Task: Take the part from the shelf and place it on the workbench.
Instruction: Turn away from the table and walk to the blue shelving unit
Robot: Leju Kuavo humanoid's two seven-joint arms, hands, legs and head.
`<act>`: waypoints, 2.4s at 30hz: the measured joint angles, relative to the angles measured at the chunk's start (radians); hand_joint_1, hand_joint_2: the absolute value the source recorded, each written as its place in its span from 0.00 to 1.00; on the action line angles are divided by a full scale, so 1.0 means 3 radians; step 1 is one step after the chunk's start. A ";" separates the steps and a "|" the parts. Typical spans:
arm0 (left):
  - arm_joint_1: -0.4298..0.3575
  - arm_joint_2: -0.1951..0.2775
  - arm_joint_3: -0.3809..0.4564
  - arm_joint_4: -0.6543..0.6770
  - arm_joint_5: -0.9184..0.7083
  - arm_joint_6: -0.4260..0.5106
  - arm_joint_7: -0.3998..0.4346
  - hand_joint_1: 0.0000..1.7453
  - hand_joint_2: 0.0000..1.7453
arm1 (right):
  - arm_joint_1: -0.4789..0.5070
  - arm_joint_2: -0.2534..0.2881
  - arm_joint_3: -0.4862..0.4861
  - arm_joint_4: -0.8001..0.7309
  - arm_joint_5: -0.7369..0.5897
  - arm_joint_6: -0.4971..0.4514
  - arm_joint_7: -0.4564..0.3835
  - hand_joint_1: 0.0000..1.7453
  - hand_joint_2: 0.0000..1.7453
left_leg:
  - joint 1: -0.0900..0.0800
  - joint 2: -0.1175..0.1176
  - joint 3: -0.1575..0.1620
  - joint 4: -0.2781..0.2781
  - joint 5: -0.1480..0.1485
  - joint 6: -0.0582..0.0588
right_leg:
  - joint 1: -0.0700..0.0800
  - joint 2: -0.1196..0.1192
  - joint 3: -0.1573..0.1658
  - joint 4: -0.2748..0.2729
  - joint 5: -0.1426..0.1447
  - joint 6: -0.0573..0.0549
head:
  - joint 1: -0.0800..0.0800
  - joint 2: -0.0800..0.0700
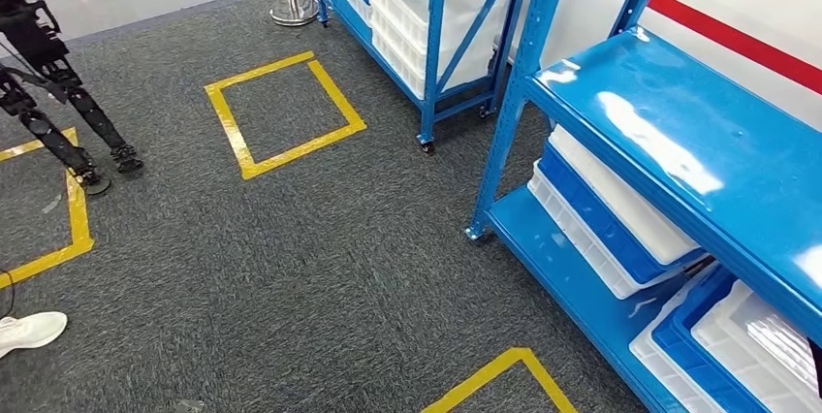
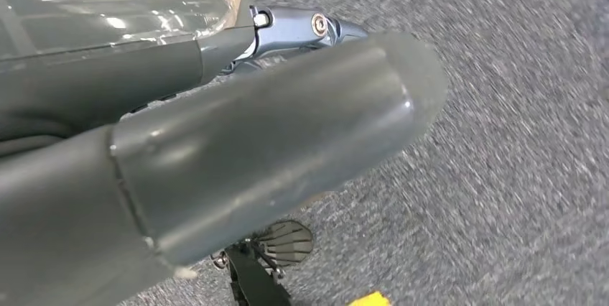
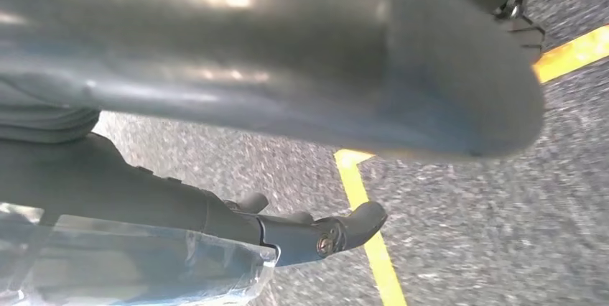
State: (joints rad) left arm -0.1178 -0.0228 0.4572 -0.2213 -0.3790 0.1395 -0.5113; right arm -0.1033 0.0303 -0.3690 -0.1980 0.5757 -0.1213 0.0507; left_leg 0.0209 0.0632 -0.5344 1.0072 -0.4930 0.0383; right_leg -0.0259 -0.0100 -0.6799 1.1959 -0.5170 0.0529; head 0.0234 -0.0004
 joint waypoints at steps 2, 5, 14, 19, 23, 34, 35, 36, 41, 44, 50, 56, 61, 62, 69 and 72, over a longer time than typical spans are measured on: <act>-0.0001 -0.0005 0.0001 0.0000 -0.0004 0.0011 0.0006 0.00 0.00 | -0.0009 0.0003 0.0000 0.0000 0.0006 0.0000 0.0000 0.00 0.00 | -0.0014 0.0072 0.0018 0.0004 -0.0024 -0.0038 | 0.0001 -0.0146 0.0257 -0.0436 0.0126 0.0016 | 0.0002 0.0000; -0.0012 -0.0008 0.0003 -0.0001 -0.0009 0.0027 0.0010 0.00 0.00 | -0.0014 0.0006 0.0000 0.0000 0.0017 0.0000 0.0000 0.00 0.00 | -0.0022 0.0164 0.0056 0.0000 -0.0049 -0.0102 | 0.0033 -0.0151 0.0329 -0.0581 0.0172 -0.0065 | -0.0023 0.0000; 0.0006 -0.0017 0.0027 0.0000 -0.0013 0.0047 0.0010 0.00 0.00 | -0.0010 0.0009 -0.0001 0.0000 0.0036 0.0000 0.0009 0.00 0.00 | 0.0016 -0.0215 -0.0350 0.0851 -0.0416 -0.0123 | 0.0061 0.0207 0.0345 -0.0596 0.0200 -0.0213 | -0.0051 0.0000; 0.0007 -0.0017 0.0055 0.0000 -0.0013 0.0062 -0.0015 0.00 0.00 | -0.0016 0.0011 -0.0001 0.0000 0.0060 0.0000 0.0014 0.00 0.00 | 0.0002 -0.0470 -0.0033 0.0088 -0.0034 -0.0048 | 0.0078 0.0405 0.0335 -0.0585 0.0214 -0.0189 | -0.0047 0.0000; 0.0000 -0.0022 0.0080 -0.0001 -0.0019 0.0068 -0.0029 0.00 0.00 | 0.0002 0.0008 -0.0001 0.0000 0.0076 0.0000 0.0013 0.00 0.00 | -0.0017 -0.0329 -0.0002 0.0008 0.0004 0.0004 | 0.0068 0.0351 0.0228 -0.0492 0.0182 -0.0130 | -0.0040 0.0000; 0.0005 -0.0031 0.0086 -0.0001 -0.0031 0.0059 -0.0001 0.00 0.00 | -0.0026 0.0007 -0.0001 0.0000 0.0102 0.0000 0.0009 0.00 0.00 | -0.0045 0.0156 0.0041 0.0006 -0.0044 -0.0064 | -0.0012 -0.0225 0.0330 -0.0542 0.0144 -0.0004 | -0.0023 0.0000; 0.0000 -0.0032 0.0086 -0.0001 -0.0033 0.0059 0.0003 0.00 0.00 | -0.0031 0.0007 -0.0002 0.0000 0.0104 -0.0001 0.0010 0.00 0.00 | -0.0046 0.0194 0.0052 0.0006 -0.0053 -0.0085 | 0.0001 -0.0210 0.0334 -0.0558 0.0150 -0.0034 | -0.0031 0.0000; -0.0009 -0.0035 0.0086 -0.0001 -0.0035 0.0058 0.0007 0.00 0.00 | -0.0032 0.0004 -0.0003 0.0000 0.0106 -0.0002 0.0011 0.00 0.00 | -0.0035 0.0229 0.0065 0.0001 -0.0058 -0.0103 | 0.0004 -0.0162 0.0326 -0.0559 0.0156 -0.0065 | -0.0042 0.0000; -0.0011 -0.0052 0.0086 0.0000 -0.0052 0.0056 0.0034 0.00 0.00 | -0.0030 -0.0015 -0.0016 0.0000 0.0105 -0.0006 0.0020 0.00 0.00 | 0.0019 -0.0143 -0.0190 0.0595 -0.0426 -0.0150 | 0.0006 0.0040 0.0322 -0.0572 0.0182 -0.0181 | -0.0066 0.0000; 0.0005 -0.0054 0.0086 0.0001 -0.0061 0.0056 0.0043 0.00 0.00 | -0.0026 -0.0015 -0.0021 0.0000 0.0104 -0.0006 0.0020 0.00 0.00 | 0.0017 -0.0215 -0.0389 0.0934 -0.0473 -0.0126 | 0.0043 0.0183 0.0326 -0.0570 0.0184 -0.0198 | -0.0067 0.0000; 0.0000 -0.0058 0.0086 0.0001 -0.0070 0.0056 0.0065 0.00 0.00 | -0.0022 -0.0007 -0.0027 0.0000 0.0098 -0.0011 0.0017 0.00 0.00 | -0.0001 -0.0490 -0.0034 0.0094 -0.0052 -0.0061 | 0.0061 0.0428 0.0312 -0.0563 0.0207 -0.0154 | -0.0066 0.0000; -0.0009 -0.0071 0.0086 0.0000 -0.0074 0.0056 0.0071 0.00 0.00 | -0.0002 -0.0015 -0.0050 0.0000 0.0096 -0.0013 0.0013 0.00 0.00 | -0.0022 -0.0222 -0.0011 -0.0009 0.0020 0.0028 | 0.0054 0.0143 -0.0008 -0.0061 -0.0028 -0.0131 | -0.0043 0.0000; -0.0002 -0.0079 0.0087 0.0000 -0.0082 0.0053 0.0084 0.00 0.00 | 0.0015 -0.0027 -0.0067 0.0000 0.0088 -0.0013 0.0013 0.00 0.00 | -0.0025 0.0019 -0.0016 -0.0003 0.0010 0.0015 | 0.0002 0.0016 -0.0007 0.0060 -0.0035 -0.0024 | -0.0033 0.0000; -0.0004 -0.0079 0.0087 0.0000 -0.0083 0.0052 0.0087 0.00 0.00 | 0.0015 -0.0026 -0.0073 0.0000 0.0087 -0.0013 0.0013 0.00 0.00 | -0.0028 0.0058 -0.0008 0.0001 0.0001 0.0000 | -0.0011 -0.0074 0.0128 -0.0183 0.0033 -0.0002 | -0.0030 0.0000; -0.0029 -0.0082 0.0086 -0.0001 -0.0084 0.0054 0.0092 0.00 0.00 | 0.0014 -0.0029 -0.0086 0.0000 0.0106 -0.0058 -0.0056 0.00 0.00 | -0.0006 0.0084 0.0014 0.0100 -0.0127 -0.0149 | -0.0005 -0.0103 0.0348 -0.0571 0.0148 -0.0127 | -0.0064 0.0000; -0.0009 -0.0085 0.0087 0.0000 -0.0085 0.0054 0.0092 0.00 0.00 | 0.0007 -0.0031 -0.0086 0.0000 0.0132 -0.0112 -0.0065 0.00 0.00 | 0.0007 -0.0169 -0.0252 0.0677 -0.0447 -0.0163 | 0.0012 -0.0036 0.0345 -0.0575 0.0156 -0.0186 | -0.0070 0.0000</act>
State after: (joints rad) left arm -0.1207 -0.0484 0.4832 -0.2214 -0.4044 0.1556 -0.4837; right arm -0.1012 0.0210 -0.3948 -0.1980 0.6154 -0.1549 0.0311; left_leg 0.0231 0.0126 -0.6100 1.2103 -0.6270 -0.0106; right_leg -0.0222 -0.0208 -0.5763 1.0234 -0.4703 -0.0029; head 0.0023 -0.0004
